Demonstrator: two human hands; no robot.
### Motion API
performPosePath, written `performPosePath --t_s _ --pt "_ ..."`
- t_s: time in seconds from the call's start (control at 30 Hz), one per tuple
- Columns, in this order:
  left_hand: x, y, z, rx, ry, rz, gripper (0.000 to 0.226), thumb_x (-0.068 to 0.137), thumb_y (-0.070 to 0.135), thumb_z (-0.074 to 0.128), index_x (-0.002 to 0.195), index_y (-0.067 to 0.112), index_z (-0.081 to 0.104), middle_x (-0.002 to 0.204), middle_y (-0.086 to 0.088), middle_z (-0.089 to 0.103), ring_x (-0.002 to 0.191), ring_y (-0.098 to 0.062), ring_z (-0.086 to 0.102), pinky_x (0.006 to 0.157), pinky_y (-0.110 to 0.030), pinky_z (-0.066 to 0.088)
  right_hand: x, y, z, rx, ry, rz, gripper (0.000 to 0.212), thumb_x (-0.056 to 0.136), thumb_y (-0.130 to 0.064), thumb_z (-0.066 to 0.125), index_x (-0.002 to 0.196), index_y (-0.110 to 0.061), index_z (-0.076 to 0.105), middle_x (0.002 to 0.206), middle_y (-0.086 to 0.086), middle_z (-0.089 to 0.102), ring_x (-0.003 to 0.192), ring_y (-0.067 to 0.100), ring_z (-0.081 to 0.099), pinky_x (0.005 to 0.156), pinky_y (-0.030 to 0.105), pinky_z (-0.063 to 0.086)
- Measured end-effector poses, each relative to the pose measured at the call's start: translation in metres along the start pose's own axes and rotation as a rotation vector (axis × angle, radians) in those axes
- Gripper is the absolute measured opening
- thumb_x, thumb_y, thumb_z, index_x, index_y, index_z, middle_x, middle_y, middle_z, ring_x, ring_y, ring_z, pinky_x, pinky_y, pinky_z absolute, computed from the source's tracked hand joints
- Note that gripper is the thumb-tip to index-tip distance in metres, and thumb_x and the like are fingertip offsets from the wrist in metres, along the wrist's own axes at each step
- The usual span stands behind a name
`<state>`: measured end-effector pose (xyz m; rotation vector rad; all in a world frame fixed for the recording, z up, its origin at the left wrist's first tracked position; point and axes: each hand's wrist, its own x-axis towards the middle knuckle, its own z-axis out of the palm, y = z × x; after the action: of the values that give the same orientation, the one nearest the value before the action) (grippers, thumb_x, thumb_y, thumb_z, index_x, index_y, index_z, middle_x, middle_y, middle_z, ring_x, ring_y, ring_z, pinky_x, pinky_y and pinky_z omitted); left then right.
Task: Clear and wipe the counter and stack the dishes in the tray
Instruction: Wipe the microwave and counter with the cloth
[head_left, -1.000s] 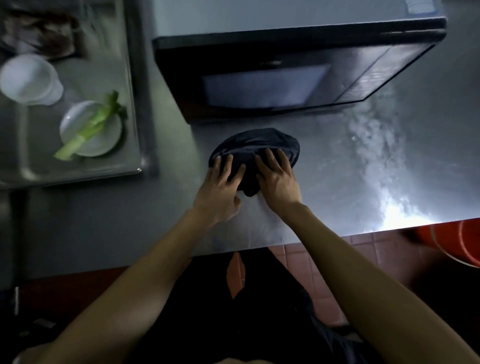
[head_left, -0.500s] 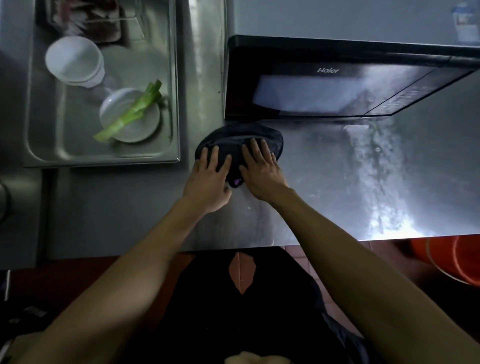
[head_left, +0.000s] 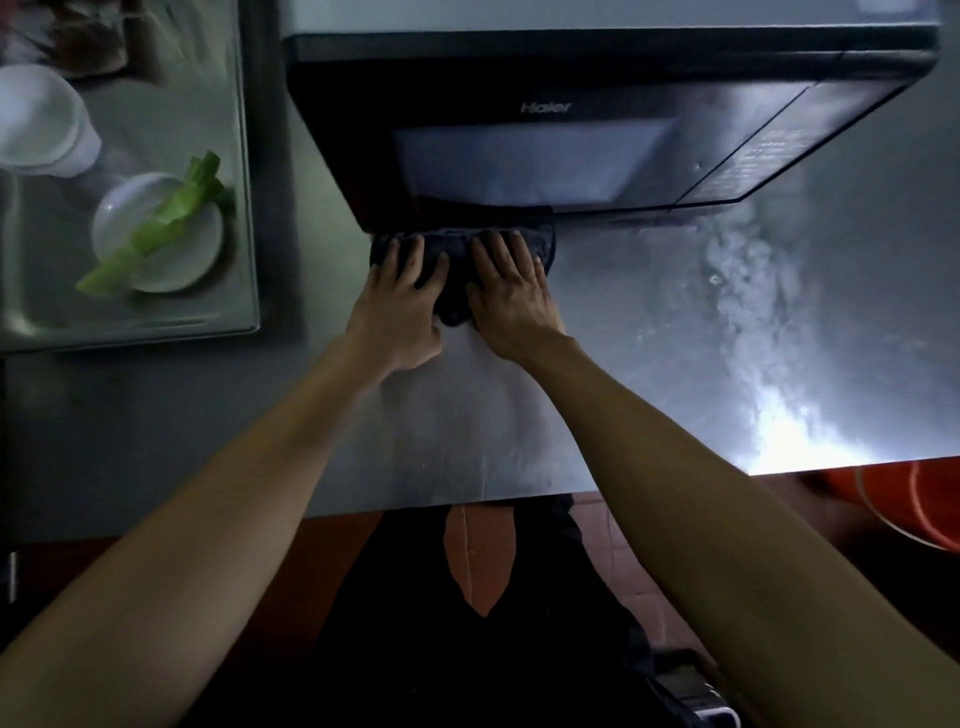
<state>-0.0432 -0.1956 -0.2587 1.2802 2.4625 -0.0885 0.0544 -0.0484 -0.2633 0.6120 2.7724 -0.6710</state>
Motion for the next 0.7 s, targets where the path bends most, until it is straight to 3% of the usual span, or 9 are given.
performPosePath --t_s 0.1,0.27,0.47,0.7 --pt "0.013 0.032 -0.005 0.003 0.005 0.015 0.088 0.077 0.027 0.063 0.155 0.015 0.024 0.162 -0.019 0.013 0.147 -0.045 0.011 0.118 -0.057 0.019 -0.009 0.033 -0.009 0.02 0.019 0.013 0.06 0.103 -0.04 0.033 0.157 -0.017 0.018 0.166 0.005 0.009 0.153 0.028 -0.004 0.123 0.05 0.006" --pt "0.049 0.105 -0.012 -0.022 -0.075 -0.004 0.085 0.086 0.03 0.056 0.157 0.02 0.01 0.165 -0.012 -0.001 0.15 -0.04 -0.002 0.121 -0.054 0.008 -0.022 0.107 -0.035 0.007 0.026 0.035 0.06 0.104 -0.042 0.03 0.158 -0.02 0.014 0.166 0.002 0.005 0.153 0.027 -0.007 0.123 0.05 0.004" --pt "0.087 0.179 -0.012 -0.011 -0.048 0.052 0.078 0.089 0.026 0.052 0.157 0.019 0.014 0.164 -0.015 0.001 0.149 -0.041 0.0 0.121 -0.053 0.009 -0.04 0.188 -0.066 0.006 0.033 0.08 0.06 0.105 -0.042 0.03 0.158 -0.022 0.013 0.167 0.001 0.004 0.153 0.026 -0.009 0.123 0.048 0.004" --pt "0.091 0.25 -0.021 -0.111 -0.085 -0.032 0.07 0.09 0.026 0.051 0.154 0.027 0.023 0.163 -0.011 0.002 0.148 -0.037 0.003 0.113 -0.05 0.03 -0.057 0.241 -0.08 0.006 0.048 0.088 0.058 0.103 -0.049 0.022 0.155 -0.024 0.028 0.164 0.004 0.016 0.152 0.034 0.001 0.121 0.051 0.014"
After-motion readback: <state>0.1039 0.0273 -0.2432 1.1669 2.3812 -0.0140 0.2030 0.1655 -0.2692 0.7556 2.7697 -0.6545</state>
